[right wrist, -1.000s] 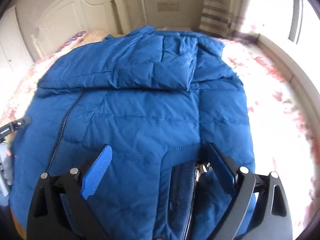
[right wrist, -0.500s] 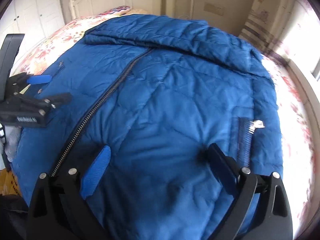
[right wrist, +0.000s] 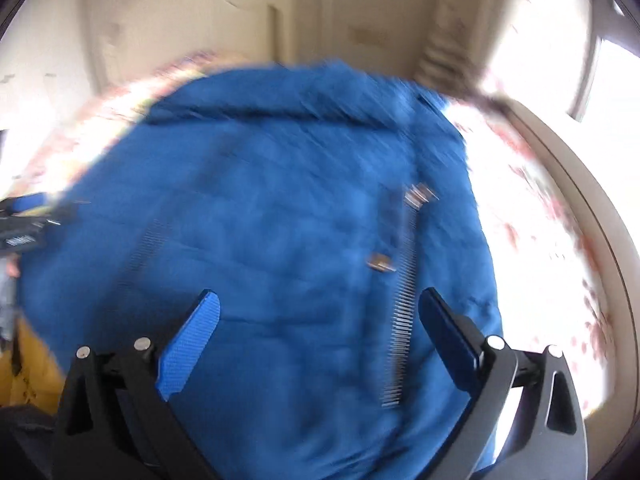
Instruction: Fold large clothes
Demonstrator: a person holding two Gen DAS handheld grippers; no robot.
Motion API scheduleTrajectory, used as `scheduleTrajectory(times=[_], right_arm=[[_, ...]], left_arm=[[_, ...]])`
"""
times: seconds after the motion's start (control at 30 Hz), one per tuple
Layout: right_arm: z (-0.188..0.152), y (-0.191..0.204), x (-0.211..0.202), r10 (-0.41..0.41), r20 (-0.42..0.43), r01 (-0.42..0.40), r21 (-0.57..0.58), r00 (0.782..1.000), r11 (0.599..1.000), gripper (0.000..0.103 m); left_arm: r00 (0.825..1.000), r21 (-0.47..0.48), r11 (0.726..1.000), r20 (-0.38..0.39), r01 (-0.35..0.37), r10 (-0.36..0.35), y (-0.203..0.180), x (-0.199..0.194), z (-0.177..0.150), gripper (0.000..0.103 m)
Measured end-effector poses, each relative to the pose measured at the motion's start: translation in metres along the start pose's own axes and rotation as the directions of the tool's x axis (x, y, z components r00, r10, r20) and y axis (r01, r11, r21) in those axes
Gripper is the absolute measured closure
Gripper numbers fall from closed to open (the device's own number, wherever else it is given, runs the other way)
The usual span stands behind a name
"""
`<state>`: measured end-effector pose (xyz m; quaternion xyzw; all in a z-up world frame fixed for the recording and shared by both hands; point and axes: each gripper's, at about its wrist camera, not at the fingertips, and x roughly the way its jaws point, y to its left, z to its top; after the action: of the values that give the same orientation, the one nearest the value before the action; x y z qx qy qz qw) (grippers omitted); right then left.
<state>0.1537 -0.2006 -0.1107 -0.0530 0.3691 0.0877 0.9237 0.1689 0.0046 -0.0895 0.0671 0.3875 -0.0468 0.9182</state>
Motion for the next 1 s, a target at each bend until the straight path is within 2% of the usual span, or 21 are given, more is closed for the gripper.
scheduleTrajectory(times=[0.07,0.13,0.2,0.27,0.33,0.4,0.47,0.53,0.67,0.73,0.83,0.9,1.0], right_arm=[[-0.007,0.020,0.001,0.028,-0.008,-0.029,-0.068,1.000,0.997,0.004],[-0.019,0.030,0.016,0.021,-0.063,-0.027,-0.098,0.998,0.995,0.007],[-0.029,0.027,0.025,0.030,-0.069,-0.036,-0.078,0.997,0.996,0.008],[-0.036,0.021,0.019,0.057,-0.044,-0.059,-0.048,0.997,0.997,0.009],[-0.036,0.021,0.007,0.033,-0.043,-0.035,-0.051,0.999,0.998,0.009],[-0.040,0.014,-0.013,-0.009,-0.006,0.009,-0.045,1.000,0.999,0.009],[-0.048,-0.004,-0.031,-0.042,0.019,0.042,0.004,0.999,0.999,0.009],[-0.061,-0.033,-0.052,-0.061,0.041,0.057,0.093,0.997,0.994,0.009],[-0.095,-0.076,-0.073,-0.027,0.057,0.013,0.232,0.998,0.973,0.009],[-0.113,-0.091,-0.073,0.012,0.040,-0.023,0.290,0.999,0.957,0.012],[-0.133,-0.105,-0.067,0.087,0.039,-0.095,0.355,0.995,0.930,0.017],[-0.140,-0.111,-0.062,0.126,0.057,-0.138,0.391,0.990,0.910,0.020],[-0.147,-0.119,-0.057,0.200,0.109,-0.228,0.450,0.974,0.864,0.033]], left_arm=[[1.000,0.064,0.998,-0.009,-0.005,0.005,-0.018,0.003,-0.009,0.005],[0.998,0.104,0.993,-0.026,-0.048,0.051,-0.029,0.018,-0.022,0.004],[1.000,0.053,0.999,0.016,-0.006,0.005,-0.020,0.020,-0.034,0.004],[1.000,0.025,0.999,0.008,0.024,-0.024,-0.008,0.018,-0.035,0.004],[1.000,-0.007,1.000,0.021,0.023,-0.023,0.007,0.004,-0.038,0.004],[0.998,-0.047,0.999,0.058,0.015,-0.013,0.024,-0.009,-0.043,0.004],[0.996,-0.096,0.995,0.088,0.001,0.008,0.048,-0.024,-0.053,0.004],[0.995,-0.155,0.988,0.096,0.017,-0.002,0.078,-0.033,-0.064,0.004],[0.996,-0.220,0.974,0.088,0.050,-0.031,0.119,-0.039,-0.083,0.004],[0.994,-0.246,0.965,0.076,0.095,-0.079,0.132,-0.036,-0.093,0.004],[0.983,-0.287,0.940,0.067,0.185,-0.173,0.138,-0.028,-0.104,0.004],[0.979,-0.287,0.937,0.079,0.201,-0.186,0.134,-0.027,-0.107,0.004],[0.972,-0.267,0.934,0.082,0.236,-0.222,0.126,-0.028,-0.107,0.004]])
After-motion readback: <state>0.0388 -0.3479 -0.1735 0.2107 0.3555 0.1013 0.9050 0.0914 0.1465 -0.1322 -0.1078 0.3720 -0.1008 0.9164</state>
